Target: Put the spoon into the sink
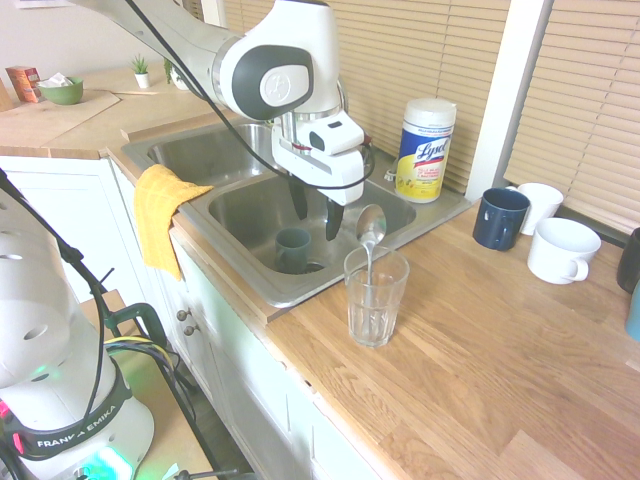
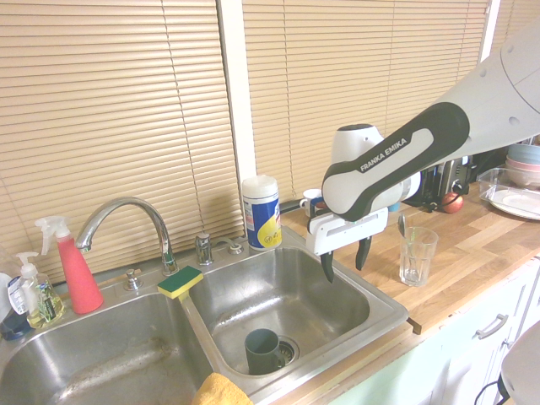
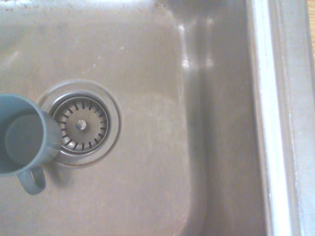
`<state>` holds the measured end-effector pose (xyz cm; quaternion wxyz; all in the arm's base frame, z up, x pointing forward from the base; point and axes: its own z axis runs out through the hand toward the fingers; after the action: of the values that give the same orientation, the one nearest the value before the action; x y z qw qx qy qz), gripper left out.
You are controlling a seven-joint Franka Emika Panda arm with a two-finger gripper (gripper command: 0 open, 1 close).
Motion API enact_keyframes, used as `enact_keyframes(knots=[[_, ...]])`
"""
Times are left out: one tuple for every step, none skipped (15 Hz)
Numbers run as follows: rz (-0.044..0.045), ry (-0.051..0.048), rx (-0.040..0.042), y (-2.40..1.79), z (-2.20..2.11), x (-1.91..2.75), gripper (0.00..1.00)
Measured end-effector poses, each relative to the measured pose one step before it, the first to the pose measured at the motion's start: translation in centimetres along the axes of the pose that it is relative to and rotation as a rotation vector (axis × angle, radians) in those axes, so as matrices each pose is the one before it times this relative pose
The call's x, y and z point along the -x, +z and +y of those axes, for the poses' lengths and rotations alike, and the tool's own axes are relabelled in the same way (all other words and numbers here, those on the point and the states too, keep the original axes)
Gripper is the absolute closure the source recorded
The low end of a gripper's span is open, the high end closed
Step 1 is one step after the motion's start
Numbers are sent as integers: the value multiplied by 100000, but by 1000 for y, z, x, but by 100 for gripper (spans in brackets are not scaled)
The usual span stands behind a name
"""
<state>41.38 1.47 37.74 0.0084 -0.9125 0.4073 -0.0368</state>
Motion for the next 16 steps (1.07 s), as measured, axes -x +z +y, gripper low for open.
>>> enact_keyframes(knots=[[-353,-113,414,85,-31,33,0],[-469,119,640,192,-111,8,0],[202,423,-108,57,-124,-157,0],[1056,643,-543,-135,-91,-274,0],[2669,1000,-695,-307,-9,-476,0],[4242,1338,-51,-387,44,-662,0],[5487,1792,320,-453,33,-717,0],[5708,2026,522,-509,106,-663,0],[5608,1983,472,-609,112,-486,0],[5411,2055,251,-820,228,-518,0],[5305,2296,3,-958,290,-561,0],[5115,2647,-139,-1009,382,-646,0],[5165,3063,-318,-1059,523,-845,0],[4330,3291,-279,-873,574,-788,0],[2584,2431,-276,-663,628,-564,0],[1041,962,-255,-505,534,-138,0]])
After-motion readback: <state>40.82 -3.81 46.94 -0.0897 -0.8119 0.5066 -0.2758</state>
